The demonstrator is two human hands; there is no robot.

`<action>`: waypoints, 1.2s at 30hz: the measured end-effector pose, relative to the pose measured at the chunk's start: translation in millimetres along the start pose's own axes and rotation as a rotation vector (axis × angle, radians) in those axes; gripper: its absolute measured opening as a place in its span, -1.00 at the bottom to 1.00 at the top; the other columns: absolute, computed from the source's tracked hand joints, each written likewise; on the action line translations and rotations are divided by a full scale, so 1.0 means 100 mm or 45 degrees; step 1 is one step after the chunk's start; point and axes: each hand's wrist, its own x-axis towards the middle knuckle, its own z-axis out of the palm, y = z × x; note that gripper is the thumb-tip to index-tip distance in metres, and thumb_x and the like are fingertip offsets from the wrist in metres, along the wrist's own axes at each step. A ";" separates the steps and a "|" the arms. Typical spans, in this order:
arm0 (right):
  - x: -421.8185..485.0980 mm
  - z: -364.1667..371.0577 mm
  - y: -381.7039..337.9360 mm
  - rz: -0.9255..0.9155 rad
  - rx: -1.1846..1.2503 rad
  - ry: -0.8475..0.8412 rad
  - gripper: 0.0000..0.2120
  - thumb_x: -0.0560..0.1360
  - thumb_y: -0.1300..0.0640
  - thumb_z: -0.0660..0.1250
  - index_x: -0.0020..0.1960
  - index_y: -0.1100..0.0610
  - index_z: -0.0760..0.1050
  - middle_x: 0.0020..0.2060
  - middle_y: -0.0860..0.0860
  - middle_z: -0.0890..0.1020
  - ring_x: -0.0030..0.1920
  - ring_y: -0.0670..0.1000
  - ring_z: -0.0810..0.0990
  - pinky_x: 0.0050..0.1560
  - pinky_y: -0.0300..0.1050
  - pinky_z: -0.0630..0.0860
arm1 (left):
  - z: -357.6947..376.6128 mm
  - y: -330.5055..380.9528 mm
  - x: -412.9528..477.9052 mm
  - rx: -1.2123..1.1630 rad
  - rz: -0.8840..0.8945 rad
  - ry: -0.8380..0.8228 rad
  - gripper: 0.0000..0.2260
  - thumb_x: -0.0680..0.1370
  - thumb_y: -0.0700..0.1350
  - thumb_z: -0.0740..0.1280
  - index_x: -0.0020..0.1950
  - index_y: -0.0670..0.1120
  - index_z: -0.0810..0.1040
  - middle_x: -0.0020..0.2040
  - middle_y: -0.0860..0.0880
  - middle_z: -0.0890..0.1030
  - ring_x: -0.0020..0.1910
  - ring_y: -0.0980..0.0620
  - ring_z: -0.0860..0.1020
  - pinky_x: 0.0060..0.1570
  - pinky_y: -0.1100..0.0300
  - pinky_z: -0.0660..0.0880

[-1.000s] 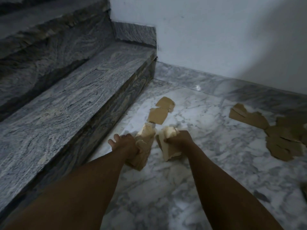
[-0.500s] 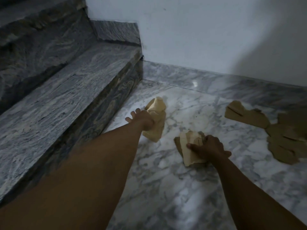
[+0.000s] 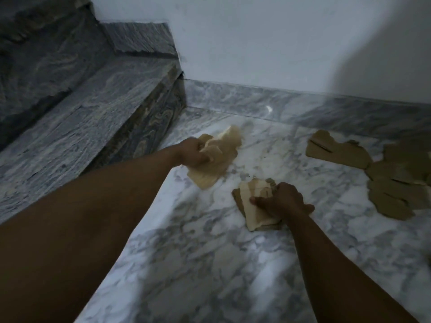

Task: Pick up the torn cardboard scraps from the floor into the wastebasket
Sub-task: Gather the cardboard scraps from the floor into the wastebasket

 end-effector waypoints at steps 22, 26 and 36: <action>-0.12 -0.19 -0.09 0.043 0.087 -0.149 -0.10 0.29 -0.36 0.47 0.46 0.04 0.26 0.42 0.07 0.35 0.43 0.18 0.30 0.39 0.27 0.14 | 0.72 0.17 0.02 0.228 -0.012 0.413 -0.50 0.35 0.18 0.21 0.13 -0.12 0.52 0.09 -0.20 0.56 0.08 -0.25 0.56 0.08 -0.09 0.55; -0.37 -0.20 0.16 -0.056 0.252 -0.028 -0.20 0.36 -0.27 0.47 0.43 0.10 0.29 0.36 0.09 0.43 0.37 0.16 0.41 0.31 0.14 0.31 | 0.68 0.66 -0.40 0.436 0.175 0.299 -0.72 0.41 0.09 0.35 0.01 -0.05 0.56 -0.01 -0.14 0.60 0.03 -0.18 0.55 -0.07 0.03 0.56; -1.13 -1.51 1.94 0.125 0.498 0.174 -0.44 0.42 0.02 0.52 0.31 0.20 0.44 0.23 0.15 0.58 0.25 0.19 0.56 0.19 0.01 0.55 | 1.02 3.01 -1.33 0.239 0.343 0.150 -0.79 0.41 0.05 0.33 -0.10 -0.04 0.66 -0.18 -0.03 0.68 -0.18 -0.06 0.65 -0.17 0.05 0.61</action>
